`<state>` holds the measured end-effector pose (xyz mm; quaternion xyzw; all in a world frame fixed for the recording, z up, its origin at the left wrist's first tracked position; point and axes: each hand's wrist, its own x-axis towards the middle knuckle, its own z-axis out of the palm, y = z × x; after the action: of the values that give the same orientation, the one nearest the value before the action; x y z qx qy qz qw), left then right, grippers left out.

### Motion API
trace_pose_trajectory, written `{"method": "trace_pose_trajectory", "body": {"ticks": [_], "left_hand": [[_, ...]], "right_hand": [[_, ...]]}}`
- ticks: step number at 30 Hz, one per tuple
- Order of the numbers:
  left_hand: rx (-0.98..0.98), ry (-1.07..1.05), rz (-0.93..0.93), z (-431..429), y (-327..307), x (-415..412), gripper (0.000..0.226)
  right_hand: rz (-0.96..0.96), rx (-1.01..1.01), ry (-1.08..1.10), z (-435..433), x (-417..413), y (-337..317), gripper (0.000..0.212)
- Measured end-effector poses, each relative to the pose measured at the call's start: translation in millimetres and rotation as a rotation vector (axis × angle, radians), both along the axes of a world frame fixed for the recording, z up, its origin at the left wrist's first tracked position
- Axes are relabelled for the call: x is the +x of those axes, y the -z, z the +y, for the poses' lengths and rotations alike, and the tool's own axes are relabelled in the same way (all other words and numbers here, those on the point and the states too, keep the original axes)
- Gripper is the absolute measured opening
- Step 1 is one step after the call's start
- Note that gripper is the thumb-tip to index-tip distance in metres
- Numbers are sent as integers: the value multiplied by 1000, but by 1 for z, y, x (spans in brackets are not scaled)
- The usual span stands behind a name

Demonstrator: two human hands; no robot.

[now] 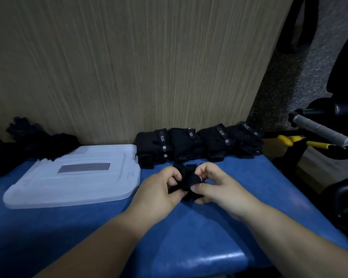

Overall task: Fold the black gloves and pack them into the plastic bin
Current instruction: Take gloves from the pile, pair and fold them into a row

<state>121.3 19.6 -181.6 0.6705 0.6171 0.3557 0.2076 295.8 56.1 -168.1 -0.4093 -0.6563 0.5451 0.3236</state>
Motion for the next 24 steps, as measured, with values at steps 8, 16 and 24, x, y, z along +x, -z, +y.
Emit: {"method": "trace_pose_trajectory", "body": {"ticks": [8,16,24], "left_hand": [[4,-104,-75,6,-1,-2,22],[23,-199,-99,3,-6,-2,23],[11,-168,-144,-6,-9,9,22]], "right_hand": [[-112,169,-52,4,0,7,26],[-167,355,152,2,-5,11,26],[-392,570,400,1,-7,4,24]]}}
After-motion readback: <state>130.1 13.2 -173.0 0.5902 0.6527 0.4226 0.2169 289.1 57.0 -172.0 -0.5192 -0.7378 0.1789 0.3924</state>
